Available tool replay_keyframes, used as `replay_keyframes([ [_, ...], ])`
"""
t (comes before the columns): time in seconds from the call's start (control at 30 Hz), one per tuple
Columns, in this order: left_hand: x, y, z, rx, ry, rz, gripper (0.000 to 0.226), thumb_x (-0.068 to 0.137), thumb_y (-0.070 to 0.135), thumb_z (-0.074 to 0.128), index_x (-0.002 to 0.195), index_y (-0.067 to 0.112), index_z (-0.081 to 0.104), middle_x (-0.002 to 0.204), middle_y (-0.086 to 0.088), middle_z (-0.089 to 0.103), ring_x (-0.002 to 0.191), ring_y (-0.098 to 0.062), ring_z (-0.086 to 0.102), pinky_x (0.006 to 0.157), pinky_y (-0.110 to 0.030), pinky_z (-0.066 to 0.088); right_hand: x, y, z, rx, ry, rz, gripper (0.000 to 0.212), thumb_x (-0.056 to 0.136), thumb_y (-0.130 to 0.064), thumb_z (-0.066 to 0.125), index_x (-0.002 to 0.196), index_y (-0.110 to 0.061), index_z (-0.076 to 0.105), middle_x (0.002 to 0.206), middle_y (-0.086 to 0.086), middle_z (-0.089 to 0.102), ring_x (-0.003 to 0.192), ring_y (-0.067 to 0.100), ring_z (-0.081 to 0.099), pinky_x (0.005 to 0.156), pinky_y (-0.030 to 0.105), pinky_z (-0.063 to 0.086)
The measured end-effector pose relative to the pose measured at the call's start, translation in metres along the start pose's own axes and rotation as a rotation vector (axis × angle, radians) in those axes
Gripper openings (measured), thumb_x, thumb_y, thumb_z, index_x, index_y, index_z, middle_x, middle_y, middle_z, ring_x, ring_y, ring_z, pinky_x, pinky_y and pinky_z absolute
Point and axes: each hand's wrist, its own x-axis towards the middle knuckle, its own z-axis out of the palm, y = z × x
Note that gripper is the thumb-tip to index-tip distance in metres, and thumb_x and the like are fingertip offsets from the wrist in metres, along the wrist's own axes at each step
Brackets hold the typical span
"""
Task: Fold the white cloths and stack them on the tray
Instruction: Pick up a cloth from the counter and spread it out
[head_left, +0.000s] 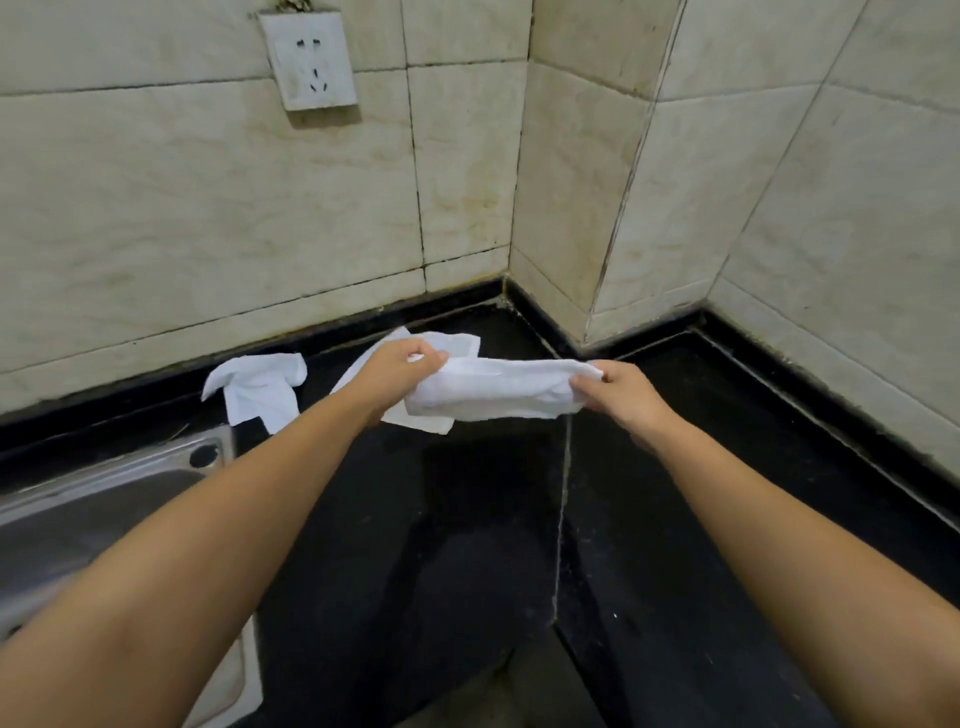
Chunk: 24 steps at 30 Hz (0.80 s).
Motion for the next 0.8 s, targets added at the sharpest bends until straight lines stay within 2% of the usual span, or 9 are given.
replay_keyframes([
  [0.07, -0.013, -0.022, -0.001, 0.129, -0.111, -0.039, 0.023, 0.091, 0.03, 0.06, 0.07, 0.02, 0.061, 0.084, 0.005, 0.059, 0.078, -0.009, 0.052, 0.064, -0.02, 0.04, -0.011, 0.018, 0.007, -0.044, -0.179, 0.054, 0.018, 0.089, -0.014, 0.057, 0.072, -0.009, 0.06, 0.068, 0.005, 0.047, 0.068, 0.016, 0.045, 0.067, 0.029, 0.037],
  [0.13, -0.026, -0.05, 0.005, 0.238, -0.263, -0.106, 0.022, 0.089, 0.029, 0.062, 0.069, 0.022, 0.063, 0.084, 0.004, 0.06, 0.078, -0.008, 0.053, 0.067, -0.019, 0.041, -0.024, 0.041, 0.019, -0.136, -0.323, 0.085, 0.028, 0.088, -0.013, 0.059, 0.062, -0.016, 0.05, 0.063, 0.001, 0.04, 0.061, 0.011, 0.04, 0.06, 0.025, 0.031],
  [0.23, -0.044, -0.088, 0.022, 0.353, -0.429, -0.201, 0.02, 0.089, 0.025, 0.062, 0.069, 0.02, 0.063, 0.081, 0.003, 0.059, 0.079, -0.009, 0.053, 0.07, -0.021, 0.044, -0.044, 0.074, 0.04, -0.33, -0.485, 0.149, 0.026, 0.089, -0.015, 0.06, 0.063, -0.015, 0.054, 0.063, 0.0, 0.044, 0.058, 0.008, 0.042, 0.056, 0.021, 0.033],
  [0.37, -0.057, -0.12, 0.038, 0.451, -0.522, -0.241, 0.013, 0.09, 0.024, 0.06, 0.082, 0.016, 0.066, 0.096, -0.002, 0.064, 0.094, -0.016, 0.059, 0.089, -0.031, 0.048, -0.054, 0.1, 0.053, -0.409, -0.544, 0.232, 0.034, 0.089, -0.017, 0.061, 0.055, -0.021, 0.054, 0.06, -0.006, 0.05, 0.059, 0.007, 0.047, 0.059, 0.023, 0.036],
  [0.47, -0.055, -0.124, 0.039, 0.462, -0.489, -0.226, 0.016, 0.09, 0.023, 0.061, 0.09, 0.009, 0.069, 0.096, -0.002, 0.064, 0.093, -0.016, 0.06, 0.088, -0.03, 0.048, -0.043, 0.097, 0.048, -0.313, -0.502, 0.278, 0.033, 0.089, -0.018, 0.063, 0.057, -0.02, 0.057, 0.06, -0.005, 0.052, 0.057, 0.008, 0.048, 0.059, 0.022, 0.038],
  [0.53, -0.047, -0.123, 0.038, 0.452, -0.405, -0.187, 0.016, 0.089, 0.022, 0.062, 0.086, 0.008, 0.069, 0.089, -0.003, 0.064, 0.087, -0.017, 0.06, 0.079, -0.025, 0.048, -0.029, 0.095, 0.044, -0.214, -0.45, 0.302, 0.024, 0.089, -0.021, 0.064, 0.07, -0.007, 0.065, 0.069, 0.003, 0.057, 0.065, 0.014, 0.052, 0.066, 0.027, 0.041],
  [0.6, -0.037, -0.121, 0.038, 0.434, -0.277, -0.161, 0.015, 0.088, 0.022, 0.063, 0.08, 0.01, 0.066, 0.081, 0.0, 0.061, 0.08, -0.014, 0.056, 0.069, -0.021, 0.043, -0.015, 0.092, 0.045, -0.15, -0.374, 0.325, 0.024, 0.088, -0.024, 0.065, 0.079, -0.002, 0.066, 0.076, 0.007, 0.06, 0.069, 0.017, 0.053, 0.067, 0.03, 0.041],
  [0.7, -0.018, -0.123, 0.039, 0.396, -0.111, -0.174, 0.016, 0.089, 0.024, 0.062, 0.075, 0.016, 0.062, 0.079, 0.002, 0.06, 0.077, -0.013, 0.055, 0.063, -0.021, 0.041, 0.009, 0.089, 0.056, -0.229, -0.266, 0.319, 0.029, 0.09, -0.027, 0.062, 0.068, -0.011, 0.053, 0.07, 0.005, 0.051, 0.065, 0.015, 0.048, 0.063, 0.029, 0.037],
  [0.8, 0.0, -0.13, 0.043, 0.426, -0.04, -0.2, 0.015, 0.09, 0.027, 0.059, 0.081, 0.016, 0.061, 0.078, 0.002, 0.058, 0.076, -0.014, 0.054, 0.065, -0.025, 0.041, 0.03, 0.091, 0.069, -0.391, -0.199, 0.345, 0.036, 0.092, -0.032, 0.057, 0.063, -0.015, 0.046, 0.066, 0.001, 0.049, 0.063, 0.016, 0.048, 0.059, 0.029, 0.037],
])
